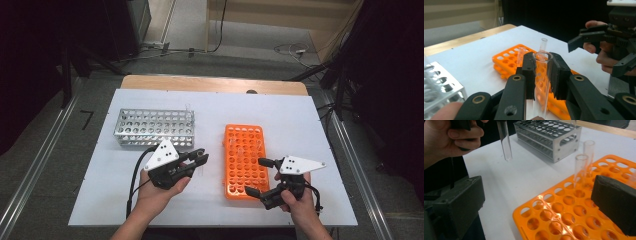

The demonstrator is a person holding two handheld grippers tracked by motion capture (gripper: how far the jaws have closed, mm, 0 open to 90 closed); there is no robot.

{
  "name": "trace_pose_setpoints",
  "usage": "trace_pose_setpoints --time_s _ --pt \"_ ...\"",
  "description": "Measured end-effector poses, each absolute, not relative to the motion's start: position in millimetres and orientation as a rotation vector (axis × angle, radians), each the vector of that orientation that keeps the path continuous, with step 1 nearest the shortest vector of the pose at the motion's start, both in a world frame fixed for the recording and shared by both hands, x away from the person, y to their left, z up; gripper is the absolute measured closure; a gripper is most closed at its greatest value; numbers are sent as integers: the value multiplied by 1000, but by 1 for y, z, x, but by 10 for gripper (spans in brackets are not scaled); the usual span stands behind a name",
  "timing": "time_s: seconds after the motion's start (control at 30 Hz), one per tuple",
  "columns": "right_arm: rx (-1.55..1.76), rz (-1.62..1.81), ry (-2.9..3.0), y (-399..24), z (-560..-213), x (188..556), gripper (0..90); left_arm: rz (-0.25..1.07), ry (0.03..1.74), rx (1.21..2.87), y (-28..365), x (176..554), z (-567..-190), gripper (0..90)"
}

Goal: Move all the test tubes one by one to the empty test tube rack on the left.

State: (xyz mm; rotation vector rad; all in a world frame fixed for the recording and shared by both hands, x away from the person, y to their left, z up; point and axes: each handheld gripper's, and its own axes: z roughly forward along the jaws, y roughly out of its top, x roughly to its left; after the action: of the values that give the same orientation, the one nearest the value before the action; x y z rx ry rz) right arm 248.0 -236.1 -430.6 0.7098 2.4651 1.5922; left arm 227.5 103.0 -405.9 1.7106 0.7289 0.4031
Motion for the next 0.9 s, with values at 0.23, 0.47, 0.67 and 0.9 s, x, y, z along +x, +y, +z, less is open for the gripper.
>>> trace_pose_setpoints --time_s 0.23,0.47,0.67,0.9 --pt "771 1596 2413 -254 -431 255 0 443 754 1689 115 238 -398 754" --pt "818 1581 2377 -268 -434 260 0 476 778 1686 124 249 -394 754" --pt "846 1573 2357 -277 -435 263 0 495 806 1676 134 264 -391 755" --pt "854 1567 2342 -282 -437 265 0 519 831 1669 139 280 -386 755"
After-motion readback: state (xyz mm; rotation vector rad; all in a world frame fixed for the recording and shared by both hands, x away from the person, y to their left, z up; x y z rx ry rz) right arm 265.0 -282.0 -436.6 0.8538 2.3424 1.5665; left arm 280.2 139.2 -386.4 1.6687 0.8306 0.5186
